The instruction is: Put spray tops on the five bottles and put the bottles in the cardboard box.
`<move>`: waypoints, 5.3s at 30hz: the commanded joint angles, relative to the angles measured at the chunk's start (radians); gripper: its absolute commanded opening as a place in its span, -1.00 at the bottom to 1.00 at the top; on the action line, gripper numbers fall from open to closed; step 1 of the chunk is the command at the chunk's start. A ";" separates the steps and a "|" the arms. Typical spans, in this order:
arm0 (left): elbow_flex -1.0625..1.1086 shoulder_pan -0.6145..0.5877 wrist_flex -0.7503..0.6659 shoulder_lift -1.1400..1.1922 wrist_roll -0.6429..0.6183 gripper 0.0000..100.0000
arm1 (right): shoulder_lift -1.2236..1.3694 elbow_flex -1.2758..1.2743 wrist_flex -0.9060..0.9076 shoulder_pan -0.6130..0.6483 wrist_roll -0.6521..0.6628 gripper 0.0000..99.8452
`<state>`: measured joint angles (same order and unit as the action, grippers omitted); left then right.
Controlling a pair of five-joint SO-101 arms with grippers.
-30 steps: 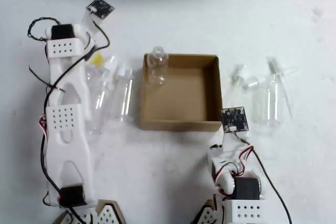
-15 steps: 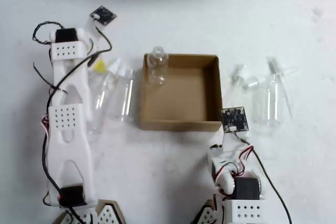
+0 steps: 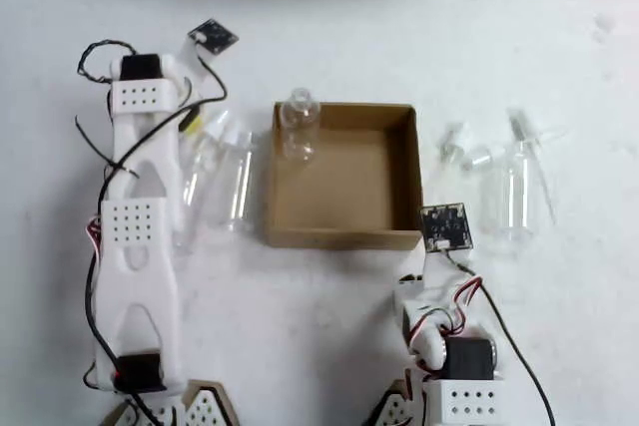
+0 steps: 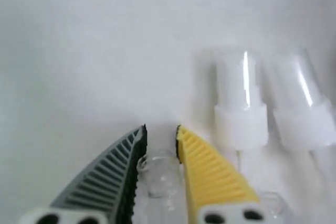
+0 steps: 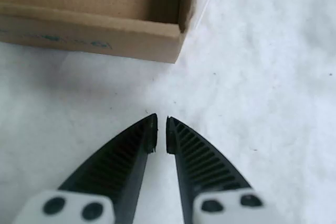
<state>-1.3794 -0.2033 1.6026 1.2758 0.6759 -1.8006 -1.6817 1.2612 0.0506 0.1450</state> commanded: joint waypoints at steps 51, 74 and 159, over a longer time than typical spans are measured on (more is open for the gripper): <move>-0.285 0.189 0.190 -0.765 -0.514 -0.96 | -0.001 -0.009 0.005 -0.001 0.008 -0.97; -0.083 0.654 0.190 -1.277 -0.647 -0.96 | -0.001 -0.009 0.005 -0.001 0.008 -0.97; 2.302 0.691 -2.542 -1.095 -0.399 -0.95 | -0.001 -0.009 0.005 0.001 0.009 -0.97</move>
<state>0.9498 0.5010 -0.9152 0.1818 0.2739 -1.8006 -1.6817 1.2612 0.0506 0.1450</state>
